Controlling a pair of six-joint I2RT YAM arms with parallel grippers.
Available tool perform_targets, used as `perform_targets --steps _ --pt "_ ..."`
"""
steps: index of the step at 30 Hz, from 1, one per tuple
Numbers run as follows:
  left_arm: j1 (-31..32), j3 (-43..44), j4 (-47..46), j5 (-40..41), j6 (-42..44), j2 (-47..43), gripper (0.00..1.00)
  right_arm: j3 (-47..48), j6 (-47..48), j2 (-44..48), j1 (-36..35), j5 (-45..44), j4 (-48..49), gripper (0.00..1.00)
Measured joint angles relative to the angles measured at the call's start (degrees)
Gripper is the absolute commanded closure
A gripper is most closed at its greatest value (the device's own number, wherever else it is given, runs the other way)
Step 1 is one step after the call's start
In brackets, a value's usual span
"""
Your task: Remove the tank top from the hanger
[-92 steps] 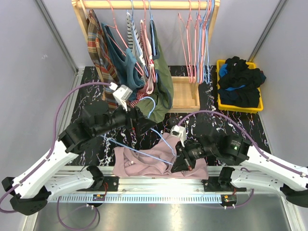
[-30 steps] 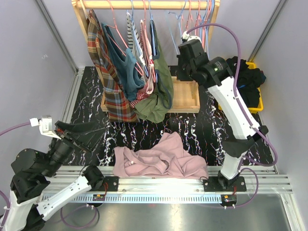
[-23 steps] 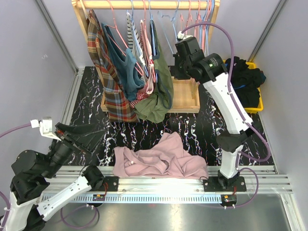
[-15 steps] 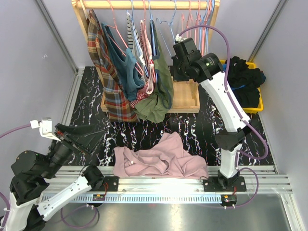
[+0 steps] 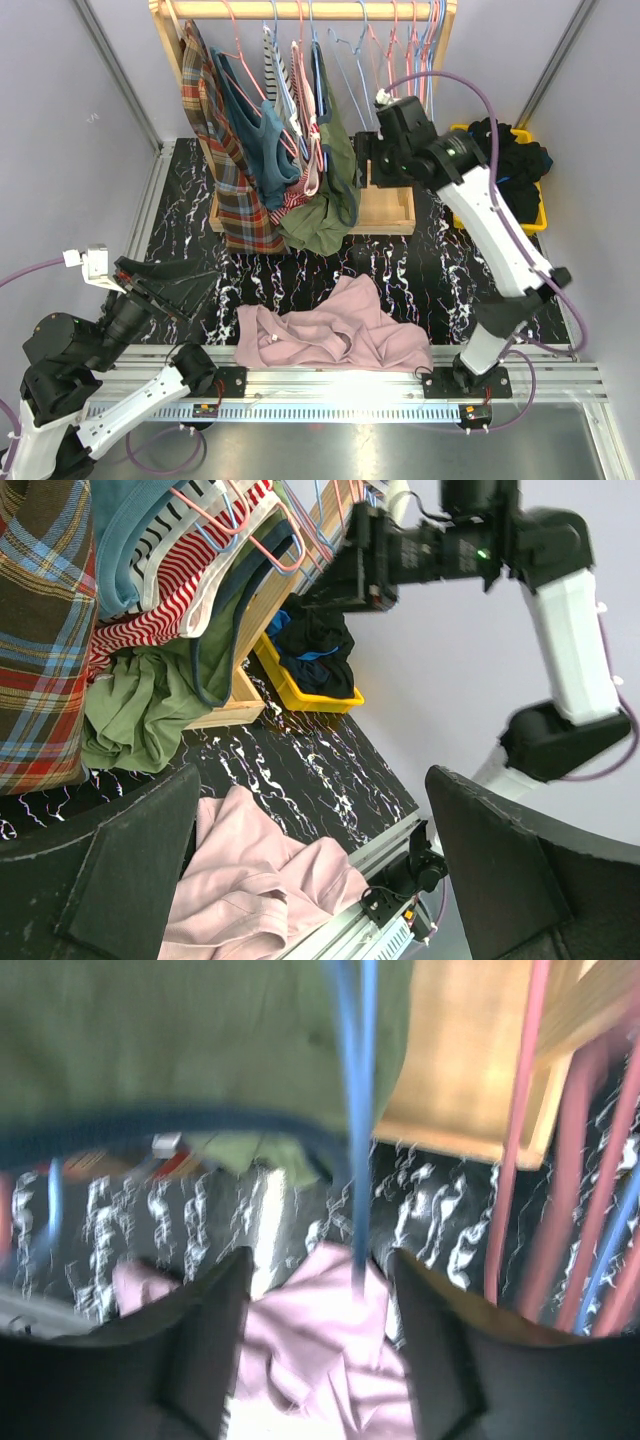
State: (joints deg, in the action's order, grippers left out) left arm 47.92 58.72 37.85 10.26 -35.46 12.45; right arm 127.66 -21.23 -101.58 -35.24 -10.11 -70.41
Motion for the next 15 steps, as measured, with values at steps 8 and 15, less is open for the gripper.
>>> perform_targets --steps 8,15 --pt "0.00 0.02 0.02 0.00 -0.02 0.02 0.01 -24.55 -0.28 23.87 -5.70 8.55 8.11 0.00" --pt "0.00 0.02 -0.02 -0.22 -0.26 0.48 0.01 -51.63 -5.01 40.22 -16.39 11.23 16.76 0.00"
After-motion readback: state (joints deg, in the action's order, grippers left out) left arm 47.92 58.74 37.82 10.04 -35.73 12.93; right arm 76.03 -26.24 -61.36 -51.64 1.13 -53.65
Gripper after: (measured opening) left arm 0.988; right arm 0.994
